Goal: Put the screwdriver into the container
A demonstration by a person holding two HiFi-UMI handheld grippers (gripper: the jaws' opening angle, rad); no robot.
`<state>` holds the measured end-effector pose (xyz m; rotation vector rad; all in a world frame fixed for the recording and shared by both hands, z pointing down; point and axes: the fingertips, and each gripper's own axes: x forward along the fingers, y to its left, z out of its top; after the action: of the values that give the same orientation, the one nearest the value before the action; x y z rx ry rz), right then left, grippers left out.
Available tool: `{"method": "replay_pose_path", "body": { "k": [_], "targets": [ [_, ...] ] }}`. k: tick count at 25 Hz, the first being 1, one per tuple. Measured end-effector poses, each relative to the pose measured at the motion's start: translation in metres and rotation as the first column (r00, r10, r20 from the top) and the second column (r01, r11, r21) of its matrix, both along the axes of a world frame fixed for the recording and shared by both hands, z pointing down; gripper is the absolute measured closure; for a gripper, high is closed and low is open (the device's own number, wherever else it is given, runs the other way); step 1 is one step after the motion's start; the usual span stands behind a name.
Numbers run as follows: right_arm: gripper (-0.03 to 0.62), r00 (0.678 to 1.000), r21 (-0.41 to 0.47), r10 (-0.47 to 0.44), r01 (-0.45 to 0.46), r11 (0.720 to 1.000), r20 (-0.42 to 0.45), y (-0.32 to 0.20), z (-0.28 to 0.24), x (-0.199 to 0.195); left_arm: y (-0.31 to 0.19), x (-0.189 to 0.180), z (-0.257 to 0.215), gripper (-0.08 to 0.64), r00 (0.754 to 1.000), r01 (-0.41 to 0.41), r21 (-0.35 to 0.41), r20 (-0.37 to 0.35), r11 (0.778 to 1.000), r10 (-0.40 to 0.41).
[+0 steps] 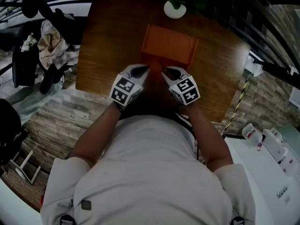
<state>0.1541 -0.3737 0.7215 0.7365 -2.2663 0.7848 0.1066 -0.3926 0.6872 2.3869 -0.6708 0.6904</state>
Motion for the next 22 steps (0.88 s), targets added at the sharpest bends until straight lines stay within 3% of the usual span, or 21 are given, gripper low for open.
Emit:
{"method": "replay_pose_path", "body": {
  "k": [11,22],
  "targets": [
    [0.515,0.998,-0.074,-0.021,0.017,0.997,-0.056,0.003,0.039,-0.001,0.005,-0.001,0.022,0.557,1.000,-0.019,-0.044,0.017,0.999,0.020],
    [0.515,0.992,-0.092,-0.061,0.051,0.994,-0.110,0.003,0.059,-0.004,0.002,-0.002,0.030,0.557,1.000,-0.018,-0.055,0.016,0.998,0.019]
  ]
}}
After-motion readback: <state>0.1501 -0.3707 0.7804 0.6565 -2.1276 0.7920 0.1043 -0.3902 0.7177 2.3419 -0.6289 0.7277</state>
